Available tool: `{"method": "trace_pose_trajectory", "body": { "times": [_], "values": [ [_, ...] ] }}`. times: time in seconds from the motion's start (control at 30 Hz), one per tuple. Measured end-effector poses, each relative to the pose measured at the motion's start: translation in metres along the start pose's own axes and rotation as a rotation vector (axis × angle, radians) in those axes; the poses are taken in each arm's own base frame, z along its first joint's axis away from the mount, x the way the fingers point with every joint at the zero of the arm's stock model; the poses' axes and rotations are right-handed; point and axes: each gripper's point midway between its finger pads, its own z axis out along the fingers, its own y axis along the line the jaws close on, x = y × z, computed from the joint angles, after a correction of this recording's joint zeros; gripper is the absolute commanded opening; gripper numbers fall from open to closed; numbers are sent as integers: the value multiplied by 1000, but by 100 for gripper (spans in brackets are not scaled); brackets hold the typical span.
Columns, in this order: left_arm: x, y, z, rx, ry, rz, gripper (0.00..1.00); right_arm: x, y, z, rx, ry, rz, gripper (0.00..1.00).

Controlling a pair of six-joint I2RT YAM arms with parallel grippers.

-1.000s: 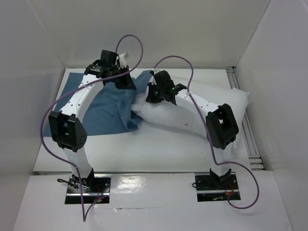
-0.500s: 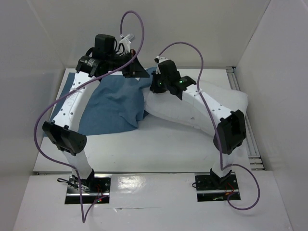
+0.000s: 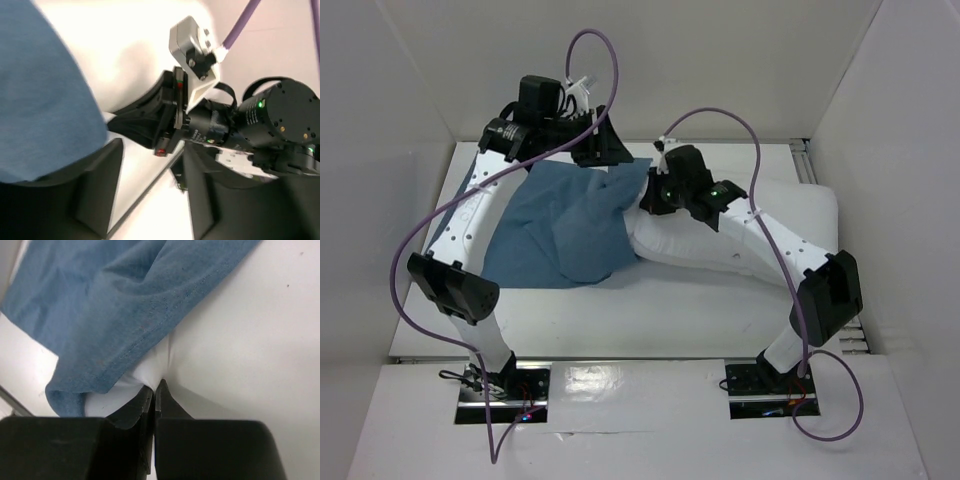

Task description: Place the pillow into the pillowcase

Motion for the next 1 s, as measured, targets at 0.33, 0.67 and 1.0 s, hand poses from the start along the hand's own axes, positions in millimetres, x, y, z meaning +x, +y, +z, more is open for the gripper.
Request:
{"method": "trace_pose_trajectory", "body": {
  "times": [0.33,0.67,1.0],
  "values": [
    [63,98,25,-351,144,-32,73,32,2,13,-36,67,30,0],
    [121,128,42,-499,270,-7,4,33,4,13,-44,69,29,0],
    [58,64,21,-392,123,67,0,22,-1,12,-7,33,-14,0]
  ]
}}
